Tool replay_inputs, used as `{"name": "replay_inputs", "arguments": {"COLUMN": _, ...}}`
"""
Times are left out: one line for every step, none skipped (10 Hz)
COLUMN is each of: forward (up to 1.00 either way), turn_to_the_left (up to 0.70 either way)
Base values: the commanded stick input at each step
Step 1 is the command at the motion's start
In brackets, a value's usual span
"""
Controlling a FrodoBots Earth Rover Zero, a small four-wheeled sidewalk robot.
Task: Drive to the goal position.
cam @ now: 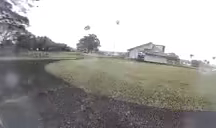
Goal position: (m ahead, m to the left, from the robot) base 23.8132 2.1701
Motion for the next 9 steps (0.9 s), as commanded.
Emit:
{"name": "replay_inputs", "arguments": {"forward": 0.00, "turn_to_the_left": 1.00}}
{"name": "replay_inputs", "arguments": {"forward": 0.00, "turn_to_the_left": 1.00}}
{"name": "replay_inputs", "arguments": {"forward": 0.00, "turn_to_the_left": 1.00}}
{"name": "replay_inputs", "arguments": {"forward": 0.00, "turn_to_the_left": 1.00}}
{"name": "replay_inputs", "arguments": {"forward": 0.00, "turn_to_the_left": 1.00}}
{"name": "replay_inputs", "arguments": {"forward": 0.00, "turn_to_the_left": 1.00}}
{"name": "replay_inputs", "arguments": {"forward": 0.00, "turn_to_the_left": 1.00}}
{"name": "replay_inputs", "arguments": {"forward": 0.00, "turn_to_the_left": 1.00}}
{"name": "replay_inputs", "arguments": {"forward": 0.00, "turn_to_the_left": 1.00}}
